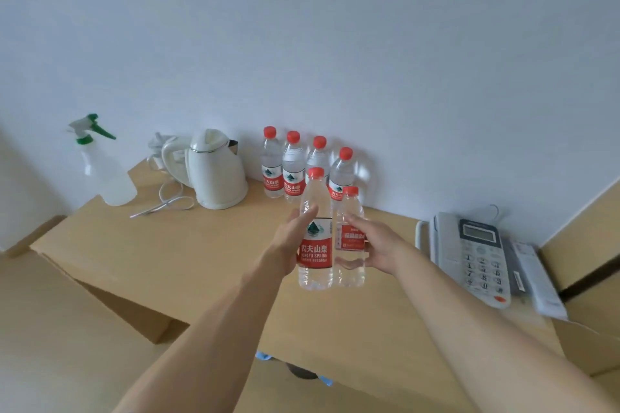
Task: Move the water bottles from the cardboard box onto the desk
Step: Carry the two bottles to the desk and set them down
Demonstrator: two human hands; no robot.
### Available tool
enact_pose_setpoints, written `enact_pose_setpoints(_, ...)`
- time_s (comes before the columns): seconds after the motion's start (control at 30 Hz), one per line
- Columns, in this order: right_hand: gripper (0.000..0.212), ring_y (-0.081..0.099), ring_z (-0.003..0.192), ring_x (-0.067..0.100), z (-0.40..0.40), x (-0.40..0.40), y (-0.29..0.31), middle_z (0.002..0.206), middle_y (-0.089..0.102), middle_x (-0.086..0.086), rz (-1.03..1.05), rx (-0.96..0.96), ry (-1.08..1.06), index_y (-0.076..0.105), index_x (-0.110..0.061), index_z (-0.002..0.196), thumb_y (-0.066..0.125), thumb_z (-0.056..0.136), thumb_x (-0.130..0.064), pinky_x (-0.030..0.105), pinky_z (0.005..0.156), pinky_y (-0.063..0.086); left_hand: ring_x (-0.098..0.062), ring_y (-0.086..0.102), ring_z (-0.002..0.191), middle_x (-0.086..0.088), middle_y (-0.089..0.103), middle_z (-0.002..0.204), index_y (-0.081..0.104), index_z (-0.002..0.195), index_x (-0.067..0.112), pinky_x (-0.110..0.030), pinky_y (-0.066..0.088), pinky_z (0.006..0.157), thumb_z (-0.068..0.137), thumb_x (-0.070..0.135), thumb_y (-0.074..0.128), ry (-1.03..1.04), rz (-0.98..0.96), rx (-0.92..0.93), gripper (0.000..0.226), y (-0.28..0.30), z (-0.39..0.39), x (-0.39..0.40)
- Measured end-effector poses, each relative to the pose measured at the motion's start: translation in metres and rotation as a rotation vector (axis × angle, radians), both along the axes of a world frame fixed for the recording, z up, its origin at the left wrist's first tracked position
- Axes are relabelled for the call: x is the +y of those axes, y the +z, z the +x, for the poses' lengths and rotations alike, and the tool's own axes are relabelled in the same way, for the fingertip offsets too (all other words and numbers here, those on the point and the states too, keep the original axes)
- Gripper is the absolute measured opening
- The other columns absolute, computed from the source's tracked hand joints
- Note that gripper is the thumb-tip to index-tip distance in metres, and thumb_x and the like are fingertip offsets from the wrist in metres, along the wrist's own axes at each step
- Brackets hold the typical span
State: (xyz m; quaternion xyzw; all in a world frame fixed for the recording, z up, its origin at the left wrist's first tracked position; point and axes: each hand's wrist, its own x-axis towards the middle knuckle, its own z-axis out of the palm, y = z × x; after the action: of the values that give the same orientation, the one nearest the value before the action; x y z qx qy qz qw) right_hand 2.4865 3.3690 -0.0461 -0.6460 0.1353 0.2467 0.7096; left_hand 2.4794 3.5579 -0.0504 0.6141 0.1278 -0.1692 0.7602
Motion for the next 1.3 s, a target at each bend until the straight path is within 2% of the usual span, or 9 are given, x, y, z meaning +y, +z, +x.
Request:
enact_pose_setpoints(0.13, 0.047, 0.071, 0.08, 0.031, 0.017, 0.004, 0.004, 0.093, 0.074, 0.013, 0.014, -0.039, -0.069, 0.067, -0.013, 0.116, 0.074, 0.085, -0.046, 0.05, 0.073, 0.053, -0.032, 0.072, 0.106, -0.009, 0.074, 0.118, 0.055, 0.137, 0.029, -0.056, 0.055, 0.095, 0.095, 0.048, 0.064, -0.157, -0.033, -0.063, 0.046, 0.002, 0.04, 0.001)
enact_pose_setpoints(0.27, 0.048, 0.07, 0.108, 0.032, 0.026, -0.002, -0.003, 0.115, 0.074, 0.009, -0.03, -0.085, -0.154, 0.064, -0.017, 0.126, 0.073, 0.087, -0.045, 0.054, 0.097, 0.052, -0.029, 0.073, 0.103, -0.007, 0.075, 0.115, 0.057, 0.134, 0.025, -0.053, 0.057, 0.093, 0.093, 0.035, 0.071, -0.259, -0.022, -0.101, 0.044, -0.005, 0.065, -0.007)
enact_pose_setpoints(0.43, 0.045, 0.075, 0.098, 0.018, 0.031, -0.019, -0.013, 0.113, 0.076, -0.001, -0.108, -0.102, -0.247, 0.061, -0.027, 0.123, 0.08, 0.084, -0.04, 0.041, 0.083, 0.057, -0.009, 0.075, 0.085, 0.005, 0.076, 0.104, 0.057, 0.129, 0.028, -0.029, 0.055, 0.064, 0.088, 0.036, 0.076, -0.308, 0.065, -0.106, 0.045, -0.011, 0.084, -0.022)
enact_pose_setpoints(0.47, 0.046, 0.074, 0.1, 0.017, 0.032, -0.023, -0.014, 0.112, 0.076, -0.002, -0.14, -0.115, -0.251, 0.061, -0.028, 0.121, 0.082, 0.082, -0.04, 0.039, 0.084, 0.056, -0.01, 0.075, 0.086, 0.005, 0.075, 0.105, 0.057, 0.129, 0.027, -0.027, 0.054, 0.064, 0.088, 0.035, 0.077, -0.321, 0.099, -0.119, 0.047, -0.012, 0.088, -0.024)
enact_pose_setpoints(0.53, 0.044, 0.071, 0.104, 0.014, 0.034, -0.032, -0.016, 0.113, 0.073, -0.005, -0.248, -0.164, -0.24, 0.061, -0.033, 0.116, 0.084, 0.08, -0.042, 0.036, 0.088, 0.053, -0.019, 0.072, 0.1, -0.002, 0.072, 0.113, 0.055, 0.131, 0.021, -0.034, 0.056, 0.079, 0.086, 0.028, 0.08, -0.349, 0.153, -0.15, 0.052, -0.014, 0.095, -0.03)
enact_pose_setpoints(0.6, 0.04, 0.069, 0.103, 0.01, 0.037, -0.04, -0.018, 0.111, 0.072, -0.008, -0.32, -0.202, -0.227, 0.059, -0.035, 0.112, 0.083, 0.081, -0.04, 0.029, 0.083, 0.051, -0.026, 0.068, 0.11, -0.01, 0.07, 0.12, 0.052, 0.133, 0.016, -0.044, 0.053, 0.097, 0.083, 0.02, 0.082, -0.377, 0.209, -0.172, 0.059, -0.017, 0.1, -0.035)
enact_pose_setpoints(0.67, 0.04, 0.068, 0.101, 0.008, 0.041, -0.048, -0.02, 0.108, 0.072, -0.007, -0.341, -0.229, -0.218, 0.058, -0.035, 0.111, 0.084, 0.081, -0.034, 0.025, 0.078, 0.049, -0.027, 0.066, 0.113, -0.01, 0.07, 0.121, 0.052, 0.133, 0.015, -0.048, 0.05, 0.103, 0.08, 0.014, 0.084, -0.395, 0.265, -0.196, 0.062, -0.018, 0.105, -0.038)
enact_pose_setpoints(0.87, 0.053, 0.066, 0.109, 0.017, 0.053, -0.064, -0.032, 0.114, 0.07, -0.002, -0.479, -0.31, -0.164, 0.057, -0.025, 0.123, 0.086, 0.078, -0.019, 0.039, 0.096, 0.052, -0.023, 0.063, 0.112, -0.005, 0.064, 0.122, 0.055, 0.132, 0.018, -0.048, 0.05, 0.102, 0.077, 0.011, 0.086, -0.36, 0.373, -0.263, 0.064, -0.022, 0.113, -0.044)
enact_pose_setpoints(1.3, 0.057, 0.064, 0.103, 0.009, 0.062, -0.075, -0.049, 0.111, 0.068, -0.012, -0.621, -0.355, -0.14, 0.057, -0.03, 0.126, 0.087, 0.077, -0.024, 0.029, 0.087, 0.05, -0.004, 0.061, 0.112, 0.006, 0.065, 0.127, 0.052, 0.138, 0.02, -0.036, 0.047, 0.103, 0.079, 0.009, 0.084, -0.436, 0.462, -0.377, 0.068, -0.025, 0.116, -0.052)
